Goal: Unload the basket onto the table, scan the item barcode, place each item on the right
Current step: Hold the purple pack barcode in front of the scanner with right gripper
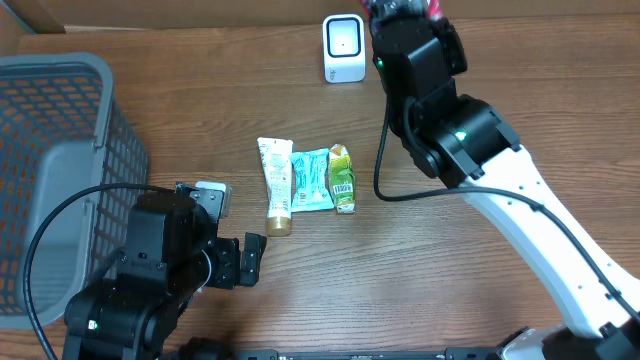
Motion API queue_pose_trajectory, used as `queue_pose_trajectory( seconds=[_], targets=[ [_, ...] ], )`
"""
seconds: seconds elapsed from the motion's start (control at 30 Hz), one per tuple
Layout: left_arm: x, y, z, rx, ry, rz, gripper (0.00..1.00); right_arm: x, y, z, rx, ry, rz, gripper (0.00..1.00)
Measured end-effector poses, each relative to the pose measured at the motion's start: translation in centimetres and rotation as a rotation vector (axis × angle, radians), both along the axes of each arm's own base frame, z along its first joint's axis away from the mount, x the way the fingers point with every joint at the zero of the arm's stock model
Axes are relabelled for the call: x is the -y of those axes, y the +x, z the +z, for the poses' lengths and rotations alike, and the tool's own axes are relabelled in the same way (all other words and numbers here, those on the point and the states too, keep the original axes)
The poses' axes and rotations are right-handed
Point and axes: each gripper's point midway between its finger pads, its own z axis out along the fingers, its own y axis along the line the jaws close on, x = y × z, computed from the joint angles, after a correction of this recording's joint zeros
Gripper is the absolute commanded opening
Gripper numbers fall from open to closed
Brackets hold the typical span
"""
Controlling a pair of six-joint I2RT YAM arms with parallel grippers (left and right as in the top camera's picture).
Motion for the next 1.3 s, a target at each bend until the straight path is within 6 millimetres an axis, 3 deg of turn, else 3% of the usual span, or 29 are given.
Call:
queue_pose_trajectory(
  seconds=[0.13,0.43,0.53,0.83,0.97,1.07,1.3],
  targets=[
    [0.0,0.0,0.0,-0.001,0.0,0.0,1.0,-0.3,2.4,0.0,0.04,-0.2,-0.032,0.04],
    [0.0,0.0,-0.2,-0.004,0.001,0.0,0.99,-3.7,8.7,-5.3,0.051,-0.541,-0.018,0.04],
    [0.0,0.0,-0.2,-0.006,0.001,0.0,1.0,-4.2,10.6,-7.7,0.043,-0.619,-0.002,0.04],
    [0.0,-0.1,-0.2,-0.007,0.001,0.0,1.0,-3.7,15.6,-18.1,-0.104,-0.913,0.165,0.04],
    [0.0,-0.1,-0.2,-0.008,0.002,0.0,0.99,-3.4,16.7,-20.8,-0.114,-0.934,0.19,0.04],
    [0.0,-0.1,-0.2,-0.008,0.002,0.0,1.0,-3.7,17.0,-20.9,-0.089,-0.918,0.204,0.04],
    [0.0,-0.1,-0.2,-0.008,0.002,0.0,1.0,-4.4,17.3,-18.7,0.018,-0.867,0.185,0.04]
  ],
)
